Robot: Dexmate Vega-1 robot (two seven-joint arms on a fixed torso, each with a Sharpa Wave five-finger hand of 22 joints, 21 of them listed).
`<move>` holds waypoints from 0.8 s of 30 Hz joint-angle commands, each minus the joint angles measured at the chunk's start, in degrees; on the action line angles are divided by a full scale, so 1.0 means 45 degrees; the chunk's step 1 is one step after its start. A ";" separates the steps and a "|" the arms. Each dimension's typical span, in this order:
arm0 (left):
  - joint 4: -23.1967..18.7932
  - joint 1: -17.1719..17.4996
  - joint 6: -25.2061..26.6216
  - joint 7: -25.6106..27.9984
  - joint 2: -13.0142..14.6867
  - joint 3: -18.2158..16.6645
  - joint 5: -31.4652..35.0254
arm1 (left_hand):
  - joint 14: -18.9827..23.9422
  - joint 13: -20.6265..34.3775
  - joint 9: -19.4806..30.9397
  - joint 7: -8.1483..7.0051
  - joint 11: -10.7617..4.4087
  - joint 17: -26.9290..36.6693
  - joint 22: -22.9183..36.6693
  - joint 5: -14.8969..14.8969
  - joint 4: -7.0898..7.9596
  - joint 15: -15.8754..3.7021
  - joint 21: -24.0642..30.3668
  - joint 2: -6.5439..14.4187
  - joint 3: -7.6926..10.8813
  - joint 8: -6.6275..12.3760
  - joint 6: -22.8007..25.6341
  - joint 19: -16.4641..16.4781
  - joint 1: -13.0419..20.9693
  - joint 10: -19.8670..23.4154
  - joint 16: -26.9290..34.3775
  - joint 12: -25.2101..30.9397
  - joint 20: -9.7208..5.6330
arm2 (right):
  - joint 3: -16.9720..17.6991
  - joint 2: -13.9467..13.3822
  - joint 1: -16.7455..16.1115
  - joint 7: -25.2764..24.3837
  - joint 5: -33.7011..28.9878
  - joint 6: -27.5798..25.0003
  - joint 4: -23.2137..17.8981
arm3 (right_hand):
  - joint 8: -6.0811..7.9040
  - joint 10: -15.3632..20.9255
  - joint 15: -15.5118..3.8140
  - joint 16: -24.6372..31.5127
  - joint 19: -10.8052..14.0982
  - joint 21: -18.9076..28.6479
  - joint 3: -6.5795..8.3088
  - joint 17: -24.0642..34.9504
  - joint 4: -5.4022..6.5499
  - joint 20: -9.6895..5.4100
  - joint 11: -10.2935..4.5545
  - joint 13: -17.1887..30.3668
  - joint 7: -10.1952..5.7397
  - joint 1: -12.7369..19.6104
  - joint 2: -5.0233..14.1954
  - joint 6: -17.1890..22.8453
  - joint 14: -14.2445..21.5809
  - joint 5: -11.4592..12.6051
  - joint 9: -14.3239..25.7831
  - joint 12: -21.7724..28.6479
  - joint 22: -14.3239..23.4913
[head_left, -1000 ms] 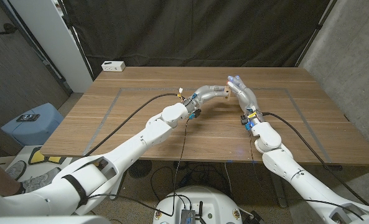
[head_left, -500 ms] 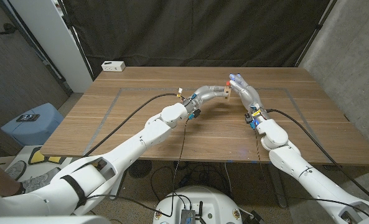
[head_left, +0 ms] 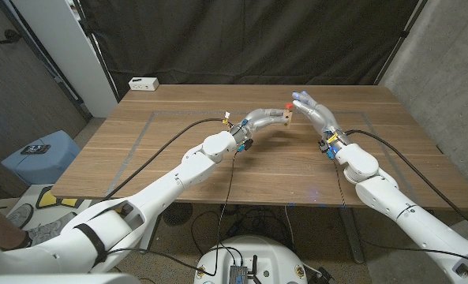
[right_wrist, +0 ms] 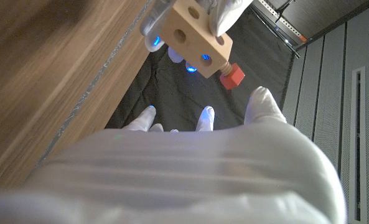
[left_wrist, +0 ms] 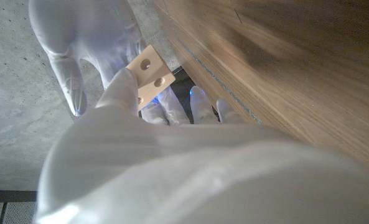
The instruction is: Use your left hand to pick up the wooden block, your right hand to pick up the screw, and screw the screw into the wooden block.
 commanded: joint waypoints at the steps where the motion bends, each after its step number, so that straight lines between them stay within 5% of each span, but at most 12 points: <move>1: 0.0047 0.0008 -0.0159 -0.0095 0.0080 -0.0045 0.0030 | 0.0094 -0.0003 0.0035 0.0005 -0.0024 0.0007 0.0022 0.0061 0.0020 -0.0714 0.0099 0.0115 0.0056 0.0056 0.0161 0.0046 0.0046 -0.0032 0.0061 0.0055 0.0019 | 0.0260 -0.1399 0.0040 0.0399 -0.0436 -0.1117 -0.1007 | -0.0094 -0.0093 0.0059 0.0017 -0.0010 0.0007 -0.0008 0.0026 -0.0054 -0.0018 0.0052 0.0041 -0.0006 -0.0108 -0.0028 -0.0103 -0.0103 0.0098 0.0012 0.0059 0.0021; 24: 0.0898 -0.0422 -0.0581 -0.0330 -0.0194 0.0019 0.0159 | 0.0103 -0.0004 0.0035 -0.0007 -0.0029 0.0007 0.0022 0.0064 0.0004 -0.0726 0.0096 0.0118 0.0064 0.0048 0.0139 0.0041 0.0084 -0.0019 0.0070 0.0056 0.0016 | 0.0726 -0.3885 0.0301 0.1237 -0.0912 -0.3740 -0.3300 | -0.0343 -0.0320 0.0121 0.0071 -0.0034 0.0038 0.0024 -0.0031 -0.0176 0.0200 0.0178 0.0046 0.0378 -0.0085 -0.0042 -0.0415 -0.0111 0.0136 -0.0011 0.0046 0.0000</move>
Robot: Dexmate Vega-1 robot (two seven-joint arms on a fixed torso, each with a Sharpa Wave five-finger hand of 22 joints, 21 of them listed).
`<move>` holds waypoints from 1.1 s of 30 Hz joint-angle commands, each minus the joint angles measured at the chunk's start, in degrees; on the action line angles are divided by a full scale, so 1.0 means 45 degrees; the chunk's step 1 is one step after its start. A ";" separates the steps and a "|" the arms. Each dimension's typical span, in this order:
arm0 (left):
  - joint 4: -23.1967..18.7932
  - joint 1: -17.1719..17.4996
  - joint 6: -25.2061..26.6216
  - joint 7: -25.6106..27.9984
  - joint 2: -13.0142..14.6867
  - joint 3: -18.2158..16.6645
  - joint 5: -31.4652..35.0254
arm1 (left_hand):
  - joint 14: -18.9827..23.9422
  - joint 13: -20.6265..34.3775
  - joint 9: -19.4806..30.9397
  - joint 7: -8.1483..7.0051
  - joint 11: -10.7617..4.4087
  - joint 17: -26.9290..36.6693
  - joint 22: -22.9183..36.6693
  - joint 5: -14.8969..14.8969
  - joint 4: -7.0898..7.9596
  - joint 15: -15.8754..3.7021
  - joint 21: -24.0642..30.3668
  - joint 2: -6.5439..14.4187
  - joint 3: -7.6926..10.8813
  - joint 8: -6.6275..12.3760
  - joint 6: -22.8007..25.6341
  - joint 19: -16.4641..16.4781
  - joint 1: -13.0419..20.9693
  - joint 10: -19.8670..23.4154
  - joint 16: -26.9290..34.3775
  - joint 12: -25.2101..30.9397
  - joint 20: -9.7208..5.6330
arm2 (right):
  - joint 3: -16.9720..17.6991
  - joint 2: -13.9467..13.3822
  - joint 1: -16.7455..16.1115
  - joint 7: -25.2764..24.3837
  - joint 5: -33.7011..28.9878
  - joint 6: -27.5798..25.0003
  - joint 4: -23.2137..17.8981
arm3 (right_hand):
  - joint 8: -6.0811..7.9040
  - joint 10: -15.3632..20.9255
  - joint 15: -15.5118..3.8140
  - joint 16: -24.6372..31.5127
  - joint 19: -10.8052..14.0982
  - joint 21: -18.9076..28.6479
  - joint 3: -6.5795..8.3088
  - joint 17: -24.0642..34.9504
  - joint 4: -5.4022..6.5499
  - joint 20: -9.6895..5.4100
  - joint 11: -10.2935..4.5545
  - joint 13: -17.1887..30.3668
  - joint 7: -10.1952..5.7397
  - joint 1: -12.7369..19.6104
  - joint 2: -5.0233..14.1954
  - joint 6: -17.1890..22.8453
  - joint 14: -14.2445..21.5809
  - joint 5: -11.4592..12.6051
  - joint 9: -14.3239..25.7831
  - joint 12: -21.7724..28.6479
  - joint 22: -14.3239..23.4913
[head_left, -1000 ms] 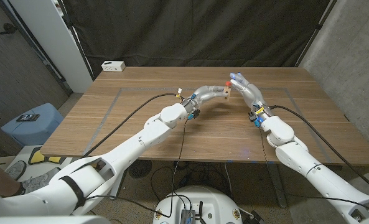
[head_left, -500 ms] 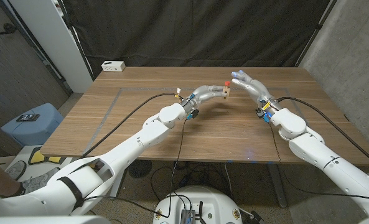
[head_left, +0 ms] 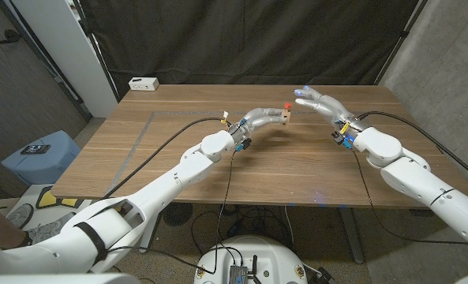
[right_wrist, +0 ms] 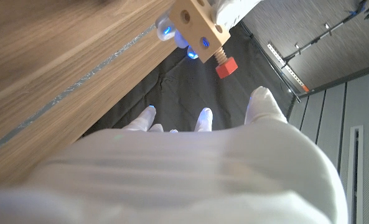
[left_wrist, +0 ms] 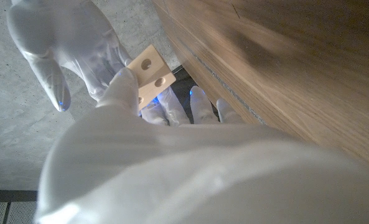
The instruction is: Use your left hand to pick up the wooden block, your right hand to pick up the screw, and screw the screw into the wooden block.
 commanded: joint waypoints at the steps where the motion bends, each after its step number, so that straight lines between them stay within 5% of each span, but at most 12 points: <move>1: 0.0461 -0.0272 -0.0178 -0.0123 -0.0152 0.0060 0.0112 | 0.0108 -0.0004 0.0026 -0.0025 -0.0029 0.0008 0.0022 0.0066 0.0007 -0.0736 0.0095 0.0110 0.0068 0.0068 0.0103 0.0038 -0.0025 -0.0012 0.0072 0.0060 0.0017 | 0.0189 -0.1364 0.0256 0.0456 -0.0363 -0.1591 -0.1257 | -0.0046 -0.0216 0.0060 0.0072 0.0032 0.0038 0.0036 0.0026 -0.0098 0.0132 0.0062 0.0046 0.0152 -0.0030 0.0009 -0.0008 -0.0041 0.0085 -0.0014 0.0044 -0.0001; 15: 0.0982 -0.0531 -0.0659 -0.0057 -0.0326 0.0169 0.0455 | 0.0103 -0.0005 0.0026 -0.0020 -0.0035 0.0014 0.0022 0.0068 -0.0002 -0.0738 0.0093 0.0111 0.0071 0.0074 0.0117 0.0038 0.0002 -0.0007 0.0077 0.0058 0.0012 | 0.0079 -0.2612 0.1038 0.1194 -0.1003 -0.3523 -0.2492 | -0.0065 -0.0205 0.0104 0.0093 0.0008 0.0049 0.0192 -0.0015 -0.0312 0.0163 0.0242 0.0047 0.0472 0.0235 0.0029 0.0133 -0.0035 0.0310 -0.0025 0.0097 -0.0007; 33: 0.1817 -0.0722 -0.1620 0.0222 -0.0617 0.0212 0.0894 | 0.0125 -0.0006 0.0025 -0.0071 -0.0055 0.0007 0.0019 0.0071 -0.0044 -0.0799 0.0120 0.0096 0.0078 0.0101 0.0181 0.0121 0.0086 0.0052 0.0088 0.0075 -0.0044 | -0.0314 -0.3359 0.2078 0.1832 -0.1965 -0.5316 -0.3431 | -0.0211 -0.0108 0.0193 0.0109 -0.0090 0.0040 0.0326 -0.0056 -0.0520 0.0228 0.0544 0.0056 0.0968 0.0462 -0.0097 0.0056 -0.0043 0.0536 -0.0026 0.0175 -0.0008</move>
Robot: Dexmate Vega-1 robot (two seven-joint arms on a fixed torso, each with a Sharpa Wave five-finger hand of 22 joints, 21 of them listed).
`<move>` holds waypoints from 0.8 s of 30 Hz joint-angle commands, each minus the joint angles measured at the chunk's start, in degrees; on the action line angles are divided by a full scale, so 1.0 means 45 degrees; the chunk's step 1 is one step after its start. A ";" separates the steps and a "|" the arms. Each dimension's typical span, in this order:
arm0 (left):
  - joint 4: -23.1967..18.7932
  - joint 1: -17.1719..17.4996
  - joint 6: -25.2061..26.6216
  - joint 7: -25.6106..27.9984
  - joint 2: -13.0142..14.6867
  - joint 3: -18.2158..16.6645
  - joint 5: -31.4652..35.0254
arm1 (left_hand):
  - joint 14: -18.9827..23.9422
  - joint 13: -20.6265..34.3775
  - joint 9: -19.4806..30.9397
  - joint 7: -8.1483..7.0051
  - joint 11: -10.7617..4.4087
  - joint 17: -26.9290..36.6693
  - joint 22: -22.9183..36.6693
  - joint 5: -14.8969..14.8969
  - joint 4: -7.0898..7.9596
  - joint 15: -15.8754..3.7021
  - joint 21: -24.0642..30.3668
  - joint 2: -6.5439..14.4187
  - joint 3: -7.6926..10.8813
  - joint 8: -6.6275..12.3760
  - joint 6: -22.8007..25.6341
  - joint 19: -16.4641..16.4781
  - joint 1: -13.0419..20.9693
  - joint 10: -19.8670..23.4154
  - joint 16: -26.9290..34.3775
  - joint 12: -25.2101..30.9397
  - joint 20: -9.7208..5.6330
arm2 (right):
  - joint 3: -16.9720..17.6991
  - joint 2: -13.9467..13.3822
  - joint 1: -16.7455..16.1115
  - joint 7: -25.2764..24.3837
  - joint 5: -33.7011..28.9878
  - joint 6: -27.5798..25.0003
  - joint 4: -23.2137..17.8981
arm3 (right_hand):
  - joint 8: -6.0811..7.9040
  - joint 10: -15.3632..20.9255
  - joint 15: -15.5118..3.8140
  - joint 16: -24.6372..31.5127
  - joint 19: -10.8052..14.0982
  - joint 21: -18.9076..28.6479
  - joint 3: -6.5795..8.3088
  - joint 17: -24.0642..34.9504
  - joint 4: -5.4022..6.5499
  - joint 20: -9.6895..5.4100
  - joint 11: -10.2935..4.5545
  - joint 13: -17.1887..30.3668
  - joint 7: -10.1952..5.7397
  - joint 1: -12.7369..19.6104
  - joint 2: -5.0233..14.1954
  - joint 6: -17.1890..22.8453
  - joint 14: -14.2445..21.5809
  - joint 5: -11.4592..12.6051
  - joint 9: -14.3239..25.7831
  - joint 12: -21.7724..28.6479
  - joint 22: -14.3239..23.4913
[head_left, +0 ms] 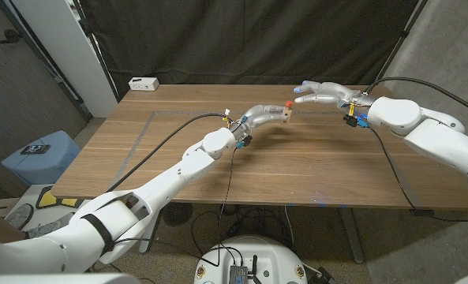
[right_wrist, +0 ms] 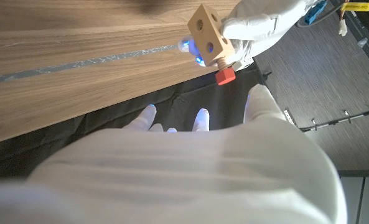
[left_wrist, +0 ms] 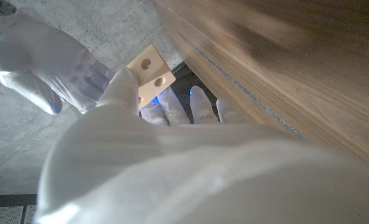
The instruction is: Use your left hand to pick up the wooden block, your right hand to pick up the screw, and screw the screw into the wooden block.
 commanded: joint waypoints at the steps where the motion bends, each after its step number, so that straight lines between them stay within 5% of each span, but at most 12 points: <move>1: 0.0480 -0.0149 -0.0491 0.0153 -0.0156 0.0051 0.0294 | 0.0131 -0.0007 0.0023 -0.0021 -0.0056 0.0006 0.0019 0.0060 -0.0027 -0.0791 0.0043 0.0138 0.0092 0.0090 0.0141 0.0071 0.0044 0.0061 0.0091 0.0077 0.0002 | -0.0225 -0.0574 0.0653 0.0406 -0.0654 -0.1252 -0.0708 | -0.0062 -0.0158 0.0092 0.0035 0.0018 0.0042 0.0038 -0.0004 -0.0131 0.0024 0.0199 0.0058 0.0227 0.0136 -0.0074 0.0133 -0.0041 0.0075 0.0034 0.0087 -0.0009; 24: 0.0160 -0.0039 -0.0351 0.0246 -0.0137 0.0168 0.0527 | 0.0173 -0.0008 0.0022 -0.0086 -0.0068 0.0017 0.0017 0.0053 -0.0004 -0.0833 0.0041 0.0127 0.0058 0.0088 0.0138 0.0084 0.0047 0.0076 0.0119 0.0069 -0.0005 | -0.0807 -0.1485 0.1606 0.1482 -0.2259 -0.3305 -0.2470 | 0.0051 0.0104 0.0174 0.0087 0.0032 0.0075 0.0261 -0.0038 -0.0255 0.0110 0.0483 0.0071 0.0712 0.0436 -0.0073 0.0718 0.0062 0.0219 0.0054 0.0180 -0.0011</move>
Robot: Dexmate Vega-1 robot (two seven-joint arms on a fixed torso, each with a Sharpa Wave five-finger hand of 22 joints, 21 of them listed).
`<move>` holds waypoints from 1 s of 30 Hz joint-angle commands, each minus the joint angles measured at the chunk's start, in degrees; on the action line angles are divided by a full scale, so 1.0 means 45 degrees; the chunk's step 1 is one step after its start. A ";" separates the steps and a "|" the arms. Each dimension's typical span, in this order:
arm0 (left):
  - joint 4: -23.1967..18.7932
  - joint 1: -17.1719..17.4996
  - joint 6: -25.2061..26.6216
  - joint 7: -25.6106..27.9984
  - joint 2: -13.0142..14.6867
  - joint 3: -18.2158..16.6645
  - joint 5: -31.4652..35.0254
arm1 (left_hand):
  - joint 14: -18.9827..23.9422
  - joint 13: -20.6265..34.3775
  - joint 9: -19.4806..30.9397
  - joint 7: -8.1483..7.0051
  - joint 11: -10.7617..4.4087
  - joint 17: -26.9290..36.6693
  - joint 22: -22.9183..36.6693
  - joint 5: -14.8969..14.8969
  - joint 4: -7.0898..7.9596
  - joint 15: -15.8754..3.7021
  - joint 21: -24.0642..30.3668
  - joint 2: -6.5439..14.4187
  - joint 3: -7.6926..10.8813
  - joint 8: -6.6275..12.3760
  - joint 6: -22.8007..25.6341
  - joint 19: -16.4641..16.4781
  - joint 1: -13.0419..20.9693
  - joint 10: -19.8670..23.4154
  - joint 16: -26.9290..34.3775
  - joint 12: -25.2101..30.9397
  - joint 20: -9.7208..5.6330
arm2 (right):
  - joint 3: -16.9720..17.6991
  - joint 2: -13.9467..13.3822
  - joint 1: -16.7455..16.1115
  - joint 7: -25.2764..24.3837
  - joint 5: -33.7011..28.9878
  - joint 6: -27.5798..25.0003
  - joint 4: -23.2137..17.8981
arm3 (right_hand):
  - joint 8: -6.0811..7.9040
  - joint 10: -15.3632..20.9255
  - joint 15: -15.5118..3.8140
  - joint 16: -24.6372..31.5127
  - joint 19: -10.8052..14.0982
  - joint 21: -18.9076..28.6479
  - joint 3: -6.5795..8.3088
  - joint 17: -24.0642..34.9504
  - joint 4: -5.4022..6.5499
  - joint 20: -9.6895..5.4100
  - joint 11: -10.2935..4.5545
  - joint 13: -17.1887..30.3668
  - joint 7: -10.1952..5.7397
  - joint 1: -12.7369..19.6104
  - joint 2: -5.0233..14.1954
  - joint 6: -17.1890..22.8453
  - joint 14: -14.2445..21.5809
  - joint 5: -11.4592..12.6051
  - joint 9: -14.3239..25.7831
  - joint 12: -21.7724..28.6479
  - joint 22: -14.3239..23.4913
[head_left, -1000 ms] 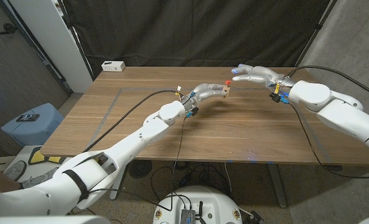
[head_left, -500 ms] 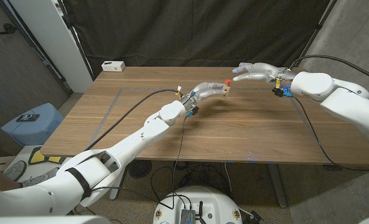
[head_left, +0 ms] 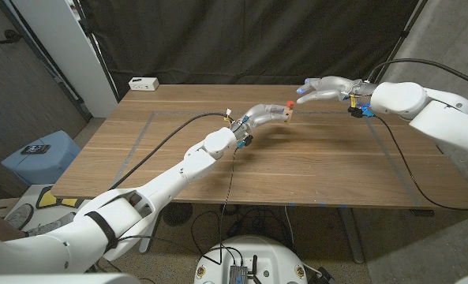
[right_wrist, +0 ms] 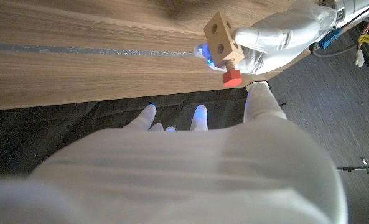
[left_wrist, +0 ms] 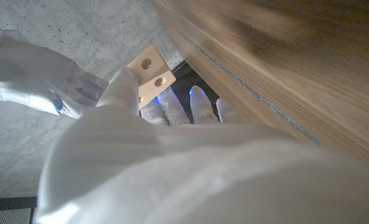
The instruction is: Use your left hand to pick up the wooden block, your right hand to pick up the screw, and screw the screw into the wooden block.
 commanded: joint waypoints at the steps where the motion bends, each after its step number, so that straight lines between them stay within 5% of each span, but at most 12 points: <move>1: -0.0364 0.0154 0.0088 0.0118 0.0082 0.0063 0.0168 | 0.0094 -0.0008 0.0029 -0.0078 -0.0069 0.0018 0.0017 0.0056 0.0028 -0.0770 0.0041 0.0081 0.0084 0.0029 0.0134 0.0082 0.0015 0.0078 0.0116 0.0069 -0.0008 | -0.0381 -0.0403 0.0527 0.0597 -0.0993 -0.1072 -0.0964 | 0.0099 -0.0032 0.0078 0.0085 0.0034 0.0076 0.0088 0.0020 -0.0081 0.0111 0.0074 0.0071 0.0065 0.0197 0.0049 0.0110 0.0026 0.0126 0.0020 0.0038 -0.0012; 30: -0.0674 0.0307 0.0076 0.0264 0.0132 0.0130 0.0410 | 0.0045 -0.0012 0.0027 -0.0132 -0.0071 0.0022 0.0016 0.0058 0.0043 -0.0780 0.0034 0.0089 0.0063 0.0023 0.0119 0.0086 0.0051 0.0032 0.0099 0.0041 -0.0013 | -0.1340 -0.0136 0.1850 0.2319 -0.2904 -0.1843 -0.1736 | 0.0235 -0.0205 0.0122 0.0103 0.0044 0.0084 0.0635 0.0015 -0.0287 0.0144 0.0031 0.0084 -0.0161 0.1059 0.0280 0.0500 0.0058 0.0415 0.0106 -0.0052 -0.0015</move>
